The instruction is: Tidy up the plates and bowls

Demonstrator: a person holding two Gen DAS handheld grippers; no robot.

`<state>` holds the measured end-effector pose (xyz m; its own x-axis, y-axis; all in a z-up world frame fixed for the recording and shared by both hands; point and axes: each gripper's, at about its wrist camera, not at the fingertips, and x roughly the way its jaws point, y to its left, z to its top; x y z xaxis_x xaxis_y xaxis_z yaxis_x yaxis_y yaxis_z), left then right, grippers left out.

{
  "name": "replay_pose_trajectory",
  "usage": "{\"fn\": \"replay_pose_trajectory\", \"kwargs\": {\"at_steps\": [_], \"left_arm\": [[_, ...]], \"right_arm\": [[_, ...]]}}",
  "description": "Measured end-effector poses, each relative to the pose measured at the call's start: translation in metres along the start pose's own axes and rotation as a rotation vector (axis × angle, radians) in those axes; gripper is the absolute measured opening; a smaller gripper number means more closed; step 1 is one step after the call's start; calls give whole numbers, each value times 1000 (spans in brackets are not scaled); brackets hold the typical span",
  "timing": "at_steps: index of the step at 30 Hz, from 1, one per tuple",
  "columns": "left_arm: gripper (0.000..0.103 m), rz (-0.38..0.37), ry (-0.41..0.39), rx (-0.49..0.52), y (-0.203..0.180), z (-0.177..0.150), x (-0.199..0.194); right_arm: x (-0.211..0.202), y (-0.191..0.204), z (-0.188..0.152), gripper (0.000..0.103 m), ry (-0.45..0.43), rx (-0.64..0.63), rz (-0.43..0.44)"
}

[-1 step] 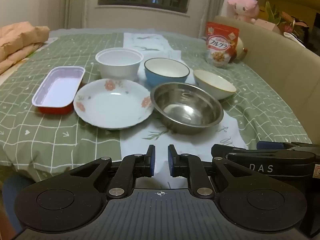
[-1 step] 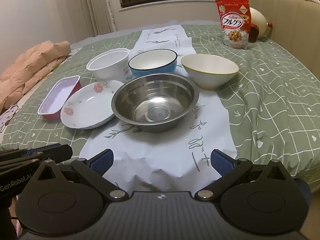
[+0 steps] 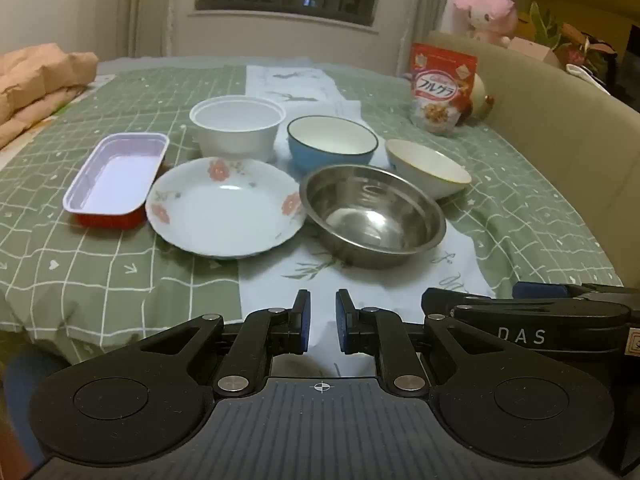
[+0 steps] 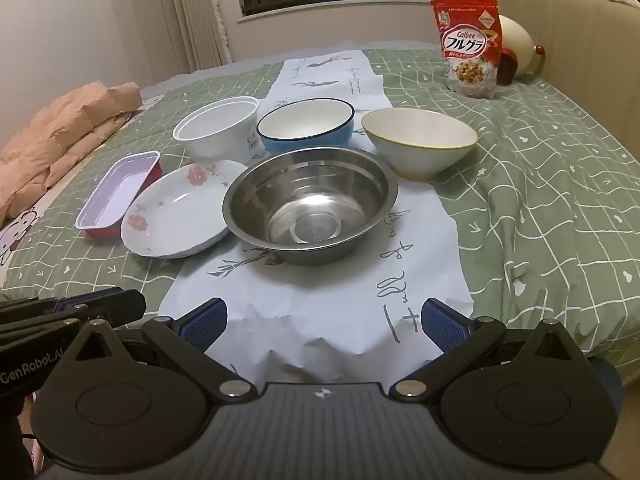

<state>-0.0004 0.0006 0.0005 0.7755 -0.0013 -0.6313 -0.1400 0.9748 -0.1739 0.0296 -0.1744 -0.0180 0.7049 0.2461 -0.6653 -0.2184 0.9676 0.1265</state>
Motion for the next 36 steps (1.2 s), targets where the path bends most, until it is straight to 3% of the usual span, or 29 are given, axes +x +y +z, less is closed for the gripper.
{"fn": "replay_pose_trajectory", "kwargs": {"at_steps": [36], "left_arm": [[16, 11, 22, 10, 0, -6, 5]], "right_arm": [[4, 1, -2, 103, 32, 28, 7]]}}
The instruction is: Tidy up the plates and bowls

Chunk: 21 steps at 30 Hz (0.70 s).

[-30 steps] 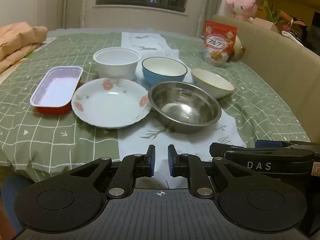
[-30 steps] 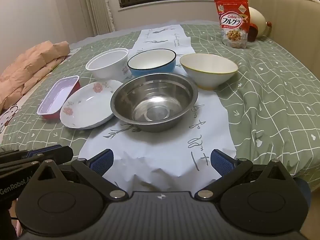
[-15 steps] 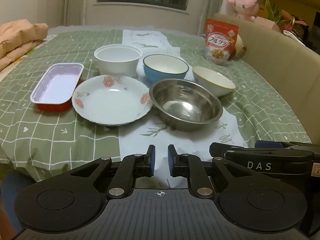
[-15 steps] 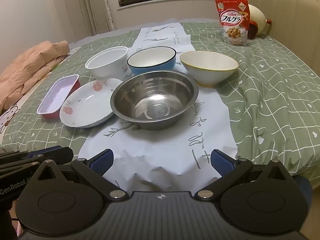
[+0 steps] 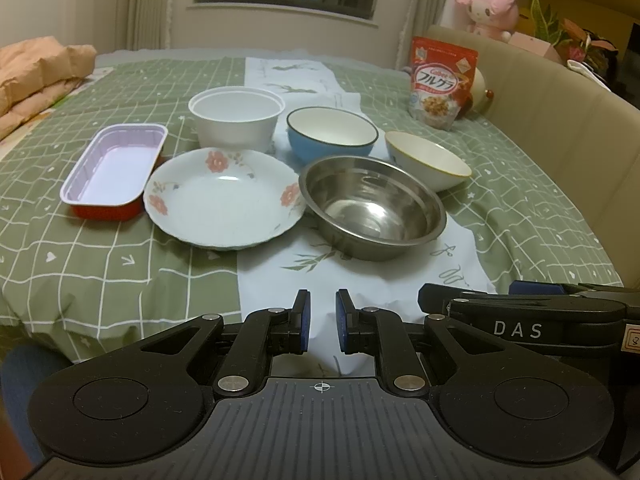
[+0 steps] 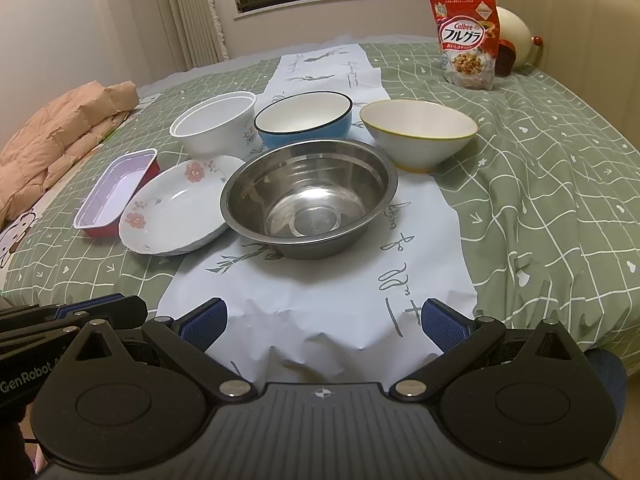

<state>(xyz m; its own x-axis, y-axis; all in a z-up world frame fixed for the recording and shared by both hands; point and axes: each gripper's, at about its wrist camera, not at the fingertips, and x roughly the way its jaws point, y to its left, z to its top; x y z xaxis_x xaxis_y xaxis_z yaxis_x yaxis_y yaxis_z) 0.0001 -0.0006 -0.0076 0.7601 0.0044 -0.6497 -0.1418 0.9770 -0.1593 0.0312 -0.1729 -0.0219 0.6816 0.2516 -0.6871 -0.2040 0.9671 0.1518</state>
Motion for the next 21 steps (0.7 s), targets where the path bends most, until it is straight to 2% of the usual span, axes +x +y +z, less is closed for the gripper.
{"fn": "replay_pose_trajectory", "kwargs": {"at_steps": [21], "left_arm": [[16, -2, 2, 1, 1, 0, 0]], "right_arm": [[1, 1, -1, 103, -4, -3, 1]]}}
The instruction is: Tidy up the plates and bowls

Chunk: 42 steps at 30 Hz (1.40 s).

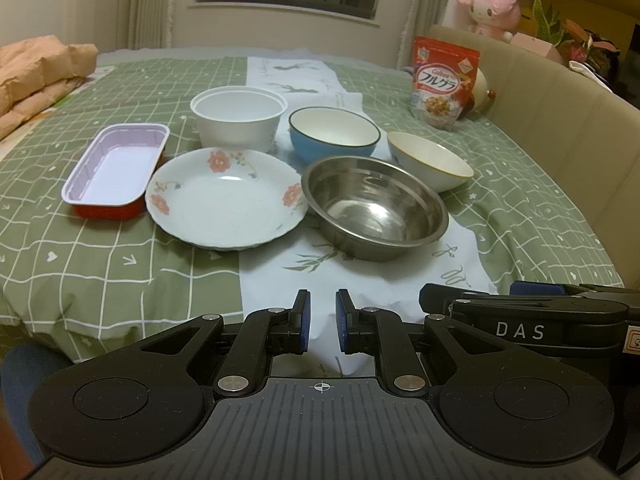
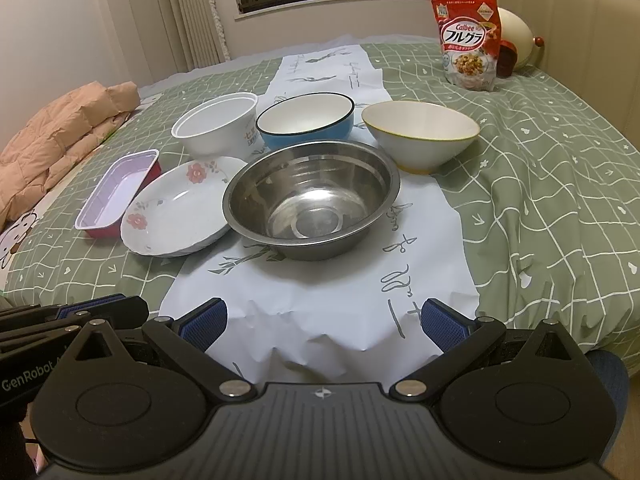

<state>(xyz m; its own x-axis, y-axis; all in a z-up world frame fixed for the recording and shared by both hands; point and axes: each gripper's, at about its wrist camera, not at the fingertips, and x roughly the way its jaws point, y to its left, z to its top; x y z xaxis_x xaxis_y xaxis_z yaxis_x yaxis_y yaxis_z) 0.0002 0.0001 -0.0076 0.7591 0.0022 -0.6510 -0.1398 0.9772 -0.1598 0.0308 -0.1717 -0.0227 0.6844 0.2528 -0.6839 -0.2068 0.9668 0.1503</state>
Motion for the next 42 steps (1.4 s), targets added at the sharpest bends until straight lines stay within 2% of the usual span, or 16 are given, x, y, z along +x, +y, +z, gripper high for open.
{"fn": "replay_pose_trajectory", "kwargs": {"at_steps": [37, 40, 42], "left_arm": [[16, 4, 17, -13, 5, 2, 6], [16, -12, 22, -22, 7, 5, 10], [16, -52, 18, -42, 11, 8, 15]], "right_arm": [[4, -1, 4, 103, 10, 15, 11], [9, -5, 3, 103, 14, 23, 14], [12, -7, 4, 103, 15, 29, 14]]}}
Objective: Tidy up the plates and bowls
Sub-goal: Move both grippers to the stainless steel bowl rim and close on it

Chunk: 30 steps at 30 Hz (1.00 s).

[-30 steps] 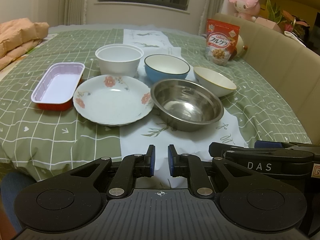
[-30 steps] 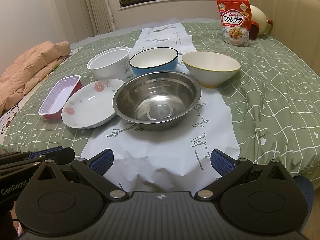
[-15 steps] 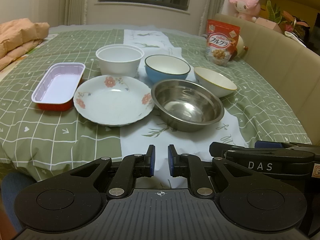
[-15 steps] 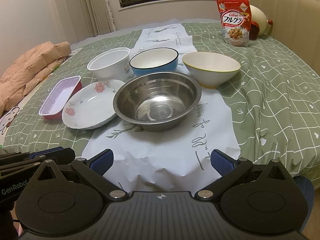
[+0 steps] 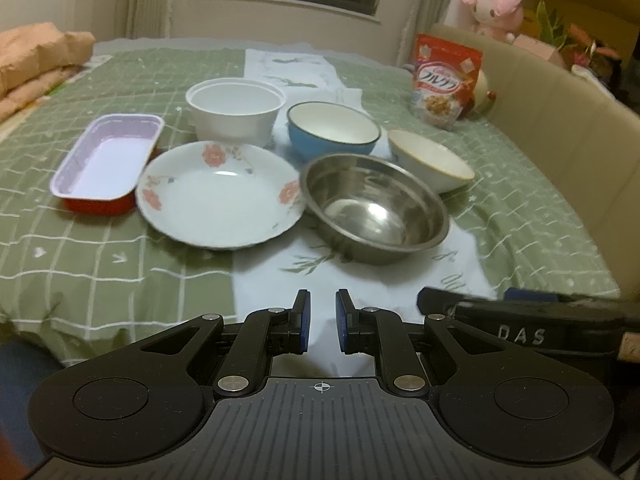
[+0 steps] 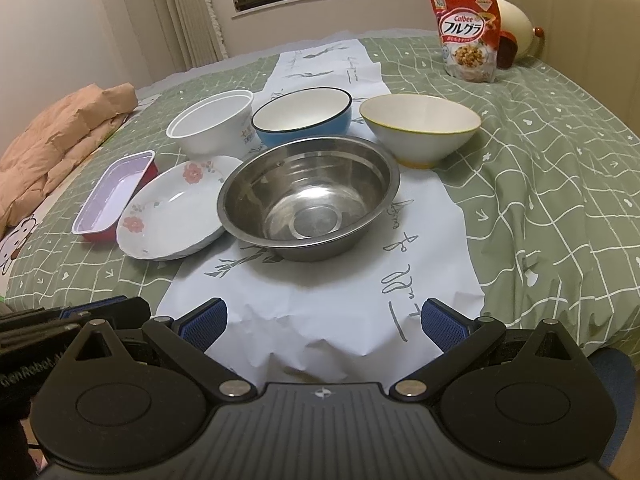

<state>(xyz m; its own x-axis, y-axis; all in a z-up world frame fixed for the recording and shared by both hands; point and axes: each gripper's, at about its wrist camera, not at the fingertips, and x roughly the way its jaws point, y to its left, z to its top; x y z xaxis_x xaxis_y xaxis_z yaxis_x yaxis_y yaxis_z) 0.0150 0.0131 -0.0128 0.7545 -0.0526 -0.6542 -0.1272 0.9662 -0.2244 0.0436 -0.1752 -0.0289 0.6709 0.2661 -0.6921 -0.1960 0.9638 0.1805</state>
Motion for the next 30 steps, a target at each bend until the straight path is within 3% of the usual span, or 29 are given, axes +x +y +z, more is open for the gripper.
{"fn": "replay_pose_trajectory", "kwargs": {"at_steps": [8, 13, 16, 20, 25, 30], "left_arm": [[16, -155, -36, -88, 25, 25, 27], [16, -80, -57, -117, 34, 49, 49], [16, -127, -68, -108, 40, 64, 68], [16, -157, -26, -125, 44, 80, 100], [17, -90, -8, -79, 39, 78, 124], [17, -94, 40, -95, 40, 78, 143]], "right_arm": [[19, -26, 9, 103, -31, 96, 57], [45, -46, 21, 103, -33, 151, 72], [62, -59, 32, 103, -45, 176, 85], [89, -78, 44, 103, -19, 226, 92], [108, -77, 41, 103, 20, 174, 89], [113, -82, 37, 103, 31, 186, 121]]}}
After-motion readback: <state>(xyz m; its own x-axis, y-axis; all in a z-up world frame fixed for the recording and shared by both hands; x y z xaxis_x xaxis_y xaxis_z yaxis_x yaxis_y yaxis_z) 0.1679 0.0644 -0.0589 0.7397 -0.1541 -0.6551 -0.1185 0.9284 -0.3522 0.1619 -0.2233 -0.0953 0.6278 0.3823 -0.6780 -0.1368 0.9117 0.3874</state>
